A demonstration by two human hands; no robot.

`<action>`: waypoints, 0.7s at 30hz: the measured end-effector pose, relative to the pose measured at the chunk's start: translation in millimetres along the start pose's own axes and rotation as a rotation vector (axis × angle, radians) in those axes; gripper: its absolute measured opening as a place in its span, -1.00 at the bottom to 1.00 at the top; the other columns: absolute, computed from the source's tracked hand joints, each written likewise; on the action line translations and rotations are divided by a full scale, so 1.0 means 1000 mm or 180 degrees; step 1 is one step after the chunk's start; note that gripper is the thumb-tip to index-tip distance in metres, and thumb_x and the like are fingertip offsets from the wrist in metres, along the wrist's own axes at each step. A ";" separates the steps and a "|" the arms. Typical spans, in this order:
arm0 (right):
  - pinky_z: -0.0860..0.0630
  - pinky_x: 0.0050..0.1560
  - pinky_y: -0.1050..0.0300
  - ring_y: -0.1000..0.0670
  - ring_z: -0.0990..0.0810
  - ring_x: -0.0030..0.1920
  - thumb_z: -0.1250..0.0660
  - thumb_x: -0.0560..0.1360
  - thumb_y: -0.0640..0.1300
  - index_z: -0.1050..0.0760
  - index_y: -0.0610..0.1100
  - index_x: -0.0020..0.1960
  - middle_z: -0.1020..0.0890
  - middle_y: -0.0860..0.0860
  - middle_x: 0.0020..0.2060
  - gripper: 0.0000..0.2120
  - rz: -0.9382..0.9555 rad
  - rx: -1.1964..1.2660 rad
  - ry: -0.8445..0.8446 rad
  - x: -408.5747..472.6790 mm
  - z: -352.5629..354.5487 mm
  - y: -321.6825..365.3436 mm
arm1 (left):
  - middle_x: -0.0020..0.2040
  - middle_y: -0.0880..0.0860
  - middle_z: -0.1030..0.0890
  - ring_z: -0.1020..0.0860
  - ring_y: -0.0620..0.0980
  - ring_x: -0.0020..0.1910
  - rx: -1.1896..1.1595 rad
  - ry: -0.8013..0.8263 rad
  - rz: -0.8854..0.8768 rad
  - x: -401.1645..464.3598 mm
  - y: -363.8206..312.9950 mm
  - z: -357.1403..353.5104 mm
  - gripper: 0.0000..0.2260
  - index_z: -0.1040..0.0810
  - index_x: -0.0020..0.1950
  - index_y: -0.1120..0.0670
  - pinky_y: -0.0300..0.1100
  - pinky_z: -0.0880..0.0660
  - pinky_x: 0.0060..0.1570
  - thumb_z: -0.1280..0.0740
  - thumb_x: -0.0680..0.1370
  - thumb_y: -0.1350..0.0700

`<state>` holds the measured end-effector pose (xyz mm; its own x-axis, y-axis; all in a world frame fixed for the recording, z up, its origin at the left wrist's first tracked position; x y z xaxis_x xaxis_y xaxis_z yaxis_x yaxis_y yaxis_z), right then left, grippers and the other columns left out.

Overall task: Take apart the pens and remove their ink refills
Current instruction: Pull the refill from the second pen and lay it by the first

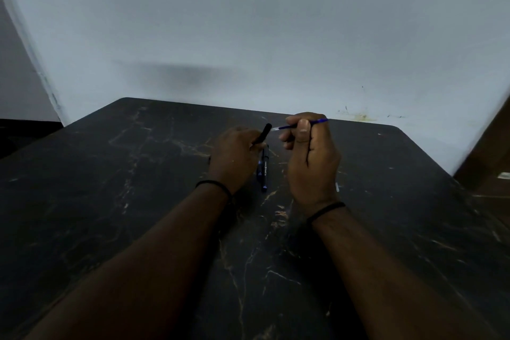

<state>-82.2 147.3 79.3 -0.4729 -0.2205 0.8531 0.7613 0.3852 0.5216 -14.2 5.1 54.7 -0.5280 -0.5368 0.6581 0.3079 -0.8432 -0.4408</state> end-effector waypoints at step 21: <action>-0.47 -0.09 0.19 0.05 -0.51 -0.13 -0.24 0.64 -0.03 -0.53 -0.16 0.23 -0.54 0.03 -0.12 -0.74 -0.0340 -0.0936 0.0529 0.002 -0.002 -0.004 | -0.06 0.09 -0.64 -0.54 0.06 -0.06 -0.0086 0.0211 -0.0261 -0.001 -0.017 0.001 -0.86 -0.65 0.07 0.10 -0.07 -0.45 -0.10 -0.35 0.58 0.10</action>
<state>-85.0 143.8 78.6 -0.4966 -0.3978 0.7715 0.8180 0.0830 0.5693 -18.1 19.6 61.9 -0.6020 -0.4620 0.6512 0.2403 -0.8826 -0.4040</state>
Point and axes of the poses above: each hand's wrist, its own x-axis towards the middle knuckle, its own z-axis out of the back of the hand, y = z × x, the point moved 6 cm from there along x, towards the middle knuckle
